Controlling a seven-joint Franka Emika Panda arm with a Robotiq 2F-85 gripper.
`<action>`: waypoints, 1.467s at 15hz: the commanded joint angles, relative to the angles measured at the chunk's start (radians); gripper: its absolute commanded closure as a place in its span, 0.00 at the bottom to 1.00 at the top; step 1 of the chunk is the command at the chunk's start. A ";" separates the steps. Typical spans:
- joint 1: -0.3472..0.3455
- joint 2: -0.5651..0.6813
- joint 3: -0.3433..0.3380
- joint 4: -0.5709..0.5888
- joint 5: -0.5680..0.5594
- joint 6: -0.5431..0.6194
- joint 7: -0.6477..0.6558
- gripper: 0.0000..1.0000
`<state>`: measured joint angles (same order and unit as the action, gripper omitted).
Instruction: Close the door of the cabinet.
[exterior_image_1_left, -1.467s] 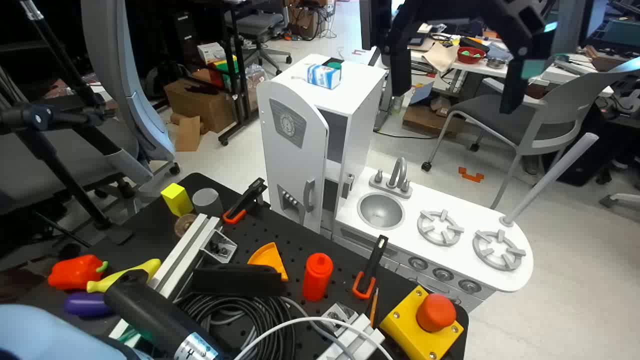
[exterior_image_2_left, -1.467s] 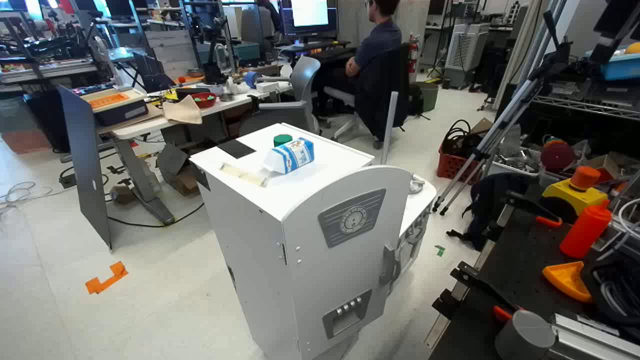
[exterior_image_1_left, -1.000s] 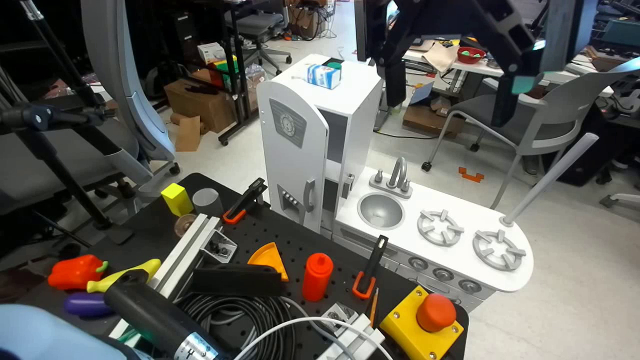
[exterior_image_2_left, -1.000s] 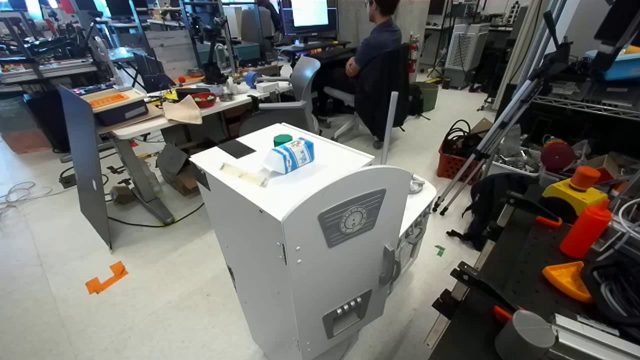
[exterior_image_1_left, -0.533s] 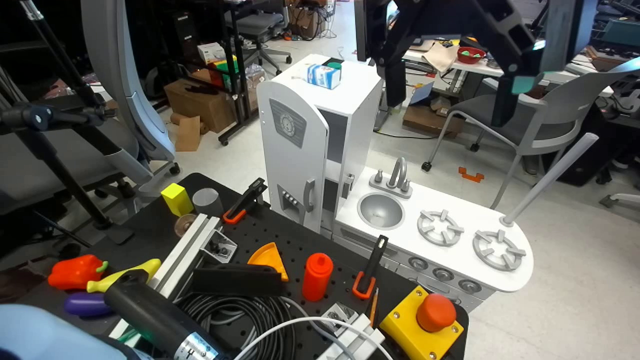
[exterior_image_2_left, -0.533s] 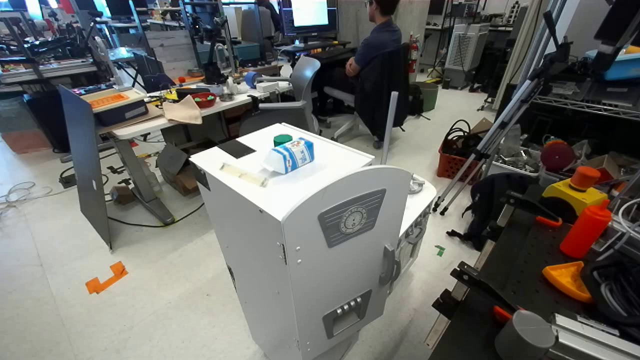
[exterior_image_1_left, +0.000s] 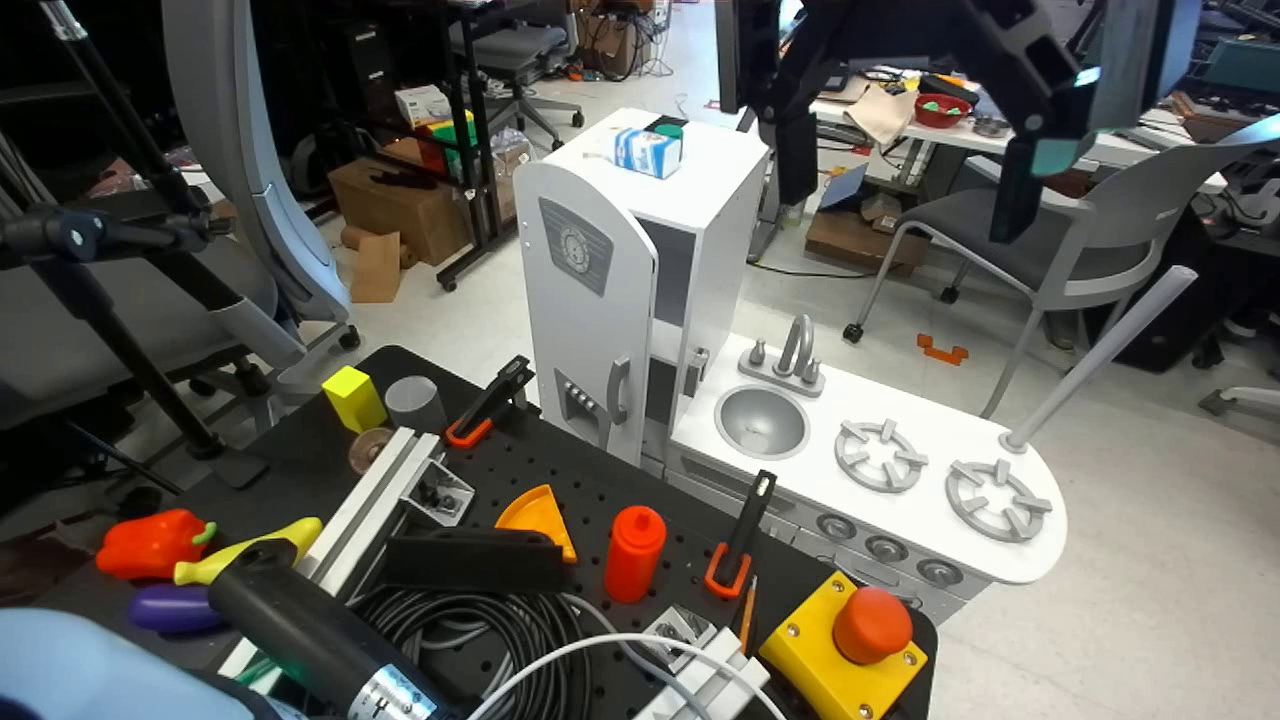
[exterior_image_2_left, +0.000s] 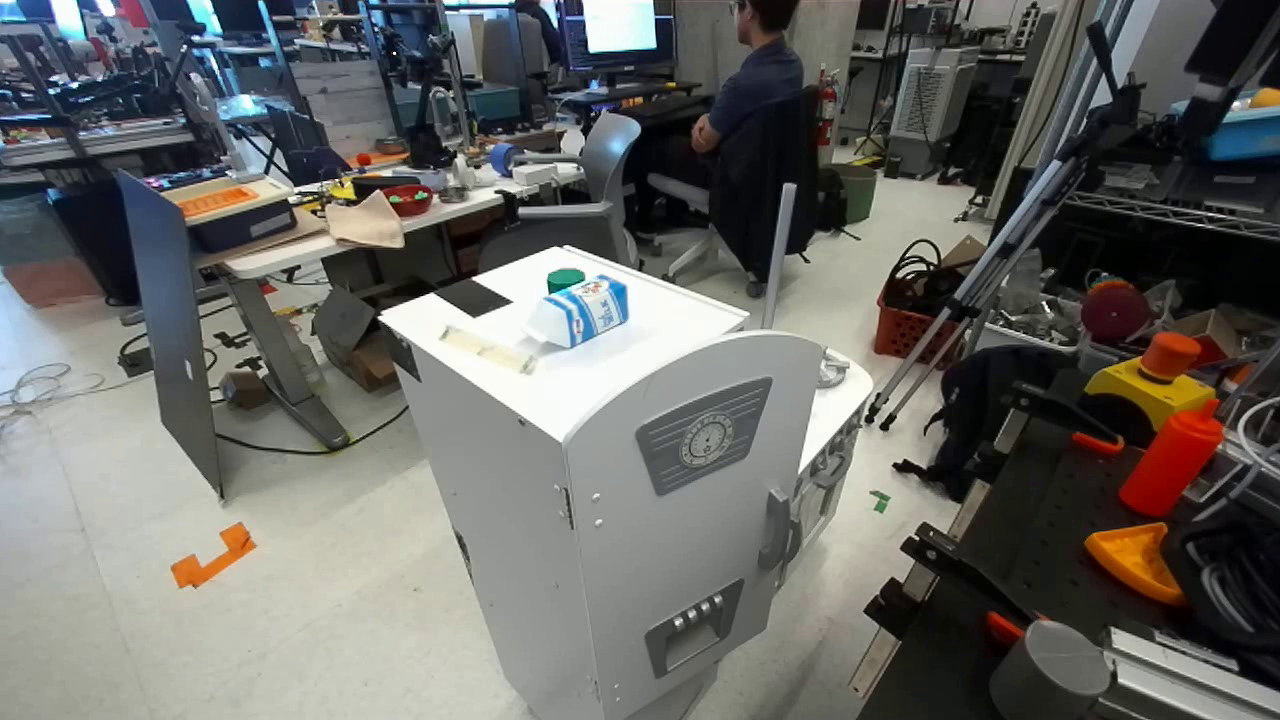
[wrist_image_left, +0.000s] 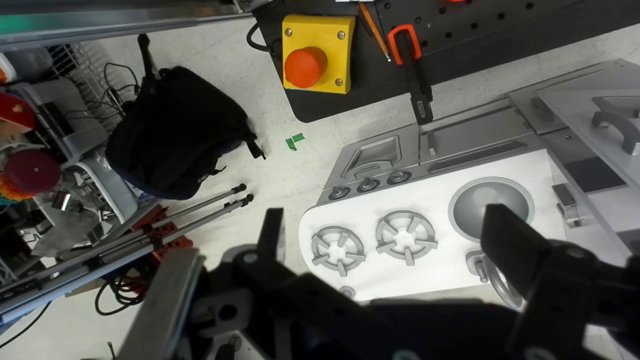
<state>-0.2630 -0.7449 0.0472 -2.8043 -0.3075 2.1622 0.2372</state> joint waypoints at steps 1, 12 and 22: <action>0.010 0.011 -0.009 0.011 -0.006 -0.006 0.009 0.00; 0.011 0.039 -0.010 0.022 -0.007 -0.006 0.015 0.00; 0.048 0.094 0.013 0.021 -0.012 -0.030 -0.021 0.00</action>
<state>-0.2553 -0.6973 0.0480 -2.7854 -0.3079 2.1520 0.2386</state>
